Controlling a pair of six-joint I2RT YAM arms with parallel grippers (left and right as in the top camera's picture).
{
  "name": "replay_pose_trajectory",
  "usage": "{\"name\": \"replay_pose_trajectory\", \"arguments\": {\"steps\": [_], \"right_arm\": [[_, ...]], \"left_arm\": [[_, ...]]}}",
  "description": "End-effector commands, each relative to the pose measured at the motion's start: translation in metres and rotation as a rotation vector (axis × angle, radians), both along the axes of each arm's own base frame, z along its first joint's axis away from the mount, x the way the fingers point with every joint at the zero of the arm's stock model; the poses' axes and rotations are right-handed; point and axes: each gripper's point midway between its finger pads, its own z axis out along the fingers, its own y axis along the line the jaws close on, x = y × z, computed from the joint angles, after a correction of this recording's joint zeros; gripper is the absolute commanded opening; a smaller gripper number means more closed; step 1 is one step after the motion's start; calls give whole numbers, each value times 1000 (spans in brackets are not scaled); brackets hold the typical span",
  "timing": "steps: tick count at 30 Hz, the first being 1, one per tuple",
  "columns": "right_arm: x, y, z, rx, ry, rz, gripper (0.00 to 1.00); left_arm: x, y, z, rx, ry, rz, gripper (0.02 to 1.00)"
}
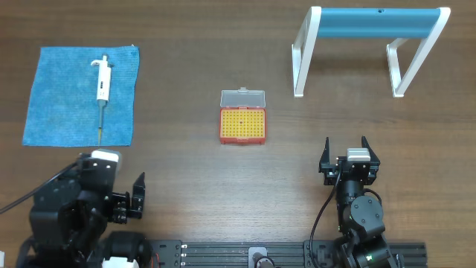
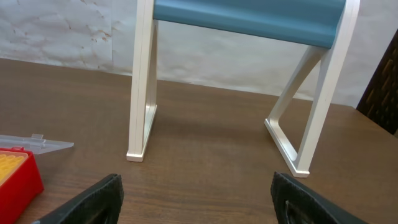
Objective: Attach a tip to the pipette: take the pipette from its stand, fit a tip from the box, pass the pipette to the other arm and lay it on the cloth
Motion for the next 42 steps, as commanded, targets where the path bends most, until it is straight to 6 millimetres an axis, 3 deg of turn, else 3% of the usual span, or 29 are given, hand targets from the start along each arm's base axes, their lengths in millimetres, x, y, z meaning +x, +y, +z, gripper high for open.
{"name": "replay_pose_trajectory", "arguments": {"steps": [1, 5, 7, 12, 16, 22, 38, 42], "right_arm": [[0, 2, -1, 8, 0, 11, 785], [0, 2, -1, 8, 0, 11, 785], [0, 2, -1, 8, 0, 11, 787], [0, 2, -1, 8, 0, 11, 785], [0, 2, -1, 8, 0, 11, 787], [0, 2, -1, 8, 0, 11, 785], [0, 2, -1, 8, 0, 11, 785], [1, -15, -2, 13, 4, -43, 785]], "left_arm": [[31, 6, 37, -31, -352, 45, 998], [68, -2, 35, -44, -709, -17, 996], [77, -6, 9, -46, -804, -38, 996], [89, -11, -56, -55, -758, -48, 993], [90, 5, -83, -74, -648, 74, 996], [90, 9, -84, -178, -641, 140, 996], [90, 8, -84, -179, -641, 137, 996], [90, 8, -84, -179, -641, 137, 996]]}}
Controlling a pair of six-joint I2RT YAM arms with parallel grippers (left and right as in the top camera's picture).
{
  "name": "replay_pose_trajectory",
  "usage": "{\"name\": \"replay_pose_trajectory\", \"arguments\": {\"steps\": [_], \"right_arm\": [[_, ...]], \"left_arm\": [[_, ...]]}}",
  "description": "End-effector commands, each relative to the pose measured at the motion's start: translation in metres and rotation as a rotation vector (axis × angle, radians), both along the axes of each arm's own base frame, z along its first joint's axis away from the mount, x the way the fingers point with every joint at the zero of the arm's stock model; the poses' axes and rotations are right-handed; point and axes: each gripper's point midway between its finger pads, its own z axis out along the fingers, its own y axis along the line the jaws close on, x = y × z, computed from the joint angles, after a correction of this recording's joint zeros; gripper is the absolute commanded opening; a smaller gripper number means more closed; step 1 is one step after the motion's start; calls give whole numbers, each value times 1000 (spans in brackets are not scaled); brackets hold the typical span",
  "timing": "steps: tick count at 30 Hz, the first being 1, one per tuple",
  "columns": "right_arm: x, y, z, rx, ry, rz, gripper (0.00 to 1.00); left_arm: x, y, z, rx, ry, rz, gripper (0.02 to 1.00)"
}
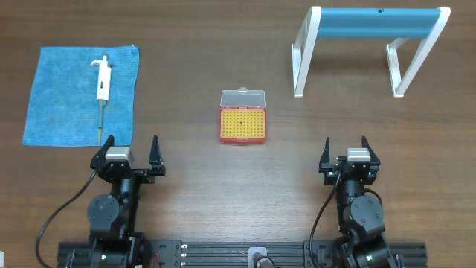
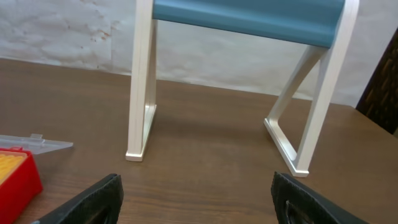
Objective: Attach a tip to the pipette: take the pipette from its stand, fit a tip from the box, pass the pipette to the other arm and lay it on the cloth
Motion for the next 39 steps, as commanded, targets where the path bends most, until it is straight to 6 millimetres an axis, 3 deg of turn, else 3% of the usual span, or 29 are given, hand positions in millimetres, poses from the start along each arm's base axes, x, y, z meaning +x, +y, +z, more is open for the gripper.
{"name": "replay_pose_trajectory", "arguments": {"steps": [1, 4, 6, 13, 39], "right_arm": [[2, -15, -4, 33, 12, -15, 785], [2, -34, -6, 90, 16, -55, 785], [-1, -46, 4, 90, -29, -100, 785], [0, -40, 2, 200, -27, -68, 787], [0, -40, 2, 199, -27, -68, 785]], "left_arm": [[0, 4, 0, -7, -4, 23, 996], [0, 4, 0, -7, -4, 23, 996], [0, 4, 0, -7, -4, 24, 996], [0, 4, 0, -7, -4, 24, 996], [0, 4, 0, -7, -4, 24, 996]]}}
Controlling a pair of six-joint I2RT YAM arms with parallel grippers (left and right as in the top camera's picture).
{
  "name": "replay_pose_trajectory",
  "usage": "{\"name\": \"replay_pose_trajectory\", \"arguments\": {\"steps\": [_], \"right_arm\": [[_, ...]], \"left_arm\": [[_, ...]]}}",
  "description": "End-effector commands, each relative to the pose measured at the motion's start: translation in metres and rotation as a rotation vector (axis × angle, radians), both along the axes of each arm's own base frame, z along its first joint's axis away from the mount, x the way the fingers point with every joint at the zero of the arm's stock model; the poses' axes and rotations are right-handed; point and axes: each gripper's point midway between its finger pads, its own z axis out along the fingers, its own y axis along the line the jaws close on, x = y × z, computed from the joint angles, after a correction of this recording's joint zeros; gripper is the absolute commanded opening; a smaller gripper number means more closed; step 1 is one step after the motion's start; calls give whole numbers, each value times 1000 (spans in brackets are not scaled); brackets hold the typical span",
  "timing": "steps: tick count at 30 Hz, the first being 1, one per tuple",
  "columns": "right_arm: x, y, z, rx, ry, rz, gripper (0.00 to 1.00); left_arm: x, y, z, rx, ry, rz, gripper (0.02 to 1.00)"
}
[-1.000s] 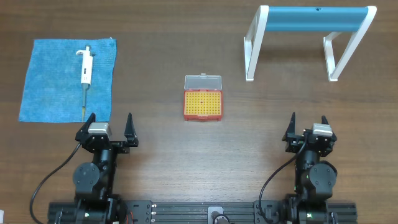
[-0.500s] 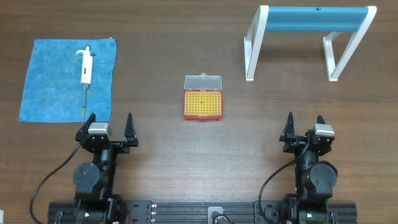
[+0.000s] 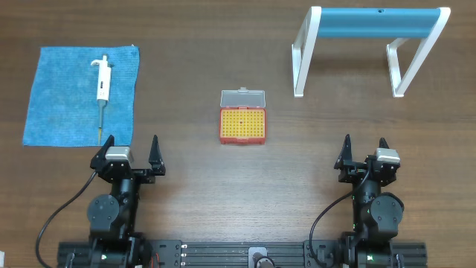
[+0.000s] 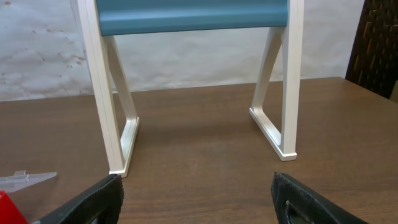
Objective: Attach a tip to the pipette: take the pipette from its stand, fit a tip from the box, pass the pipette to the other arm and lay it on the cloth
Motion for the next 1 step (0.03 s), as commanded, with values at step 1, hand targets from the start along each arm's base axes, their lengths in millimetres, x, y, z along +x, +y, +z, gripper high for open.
{"name": "replay_pose_trajectory", "arguments": {"steps": [1], "right_arm": [[0, 0, -1, 12, -3, 4, 785]], "left_arm": [[0, 4, 0, -6, -4, 24, 996]]}}
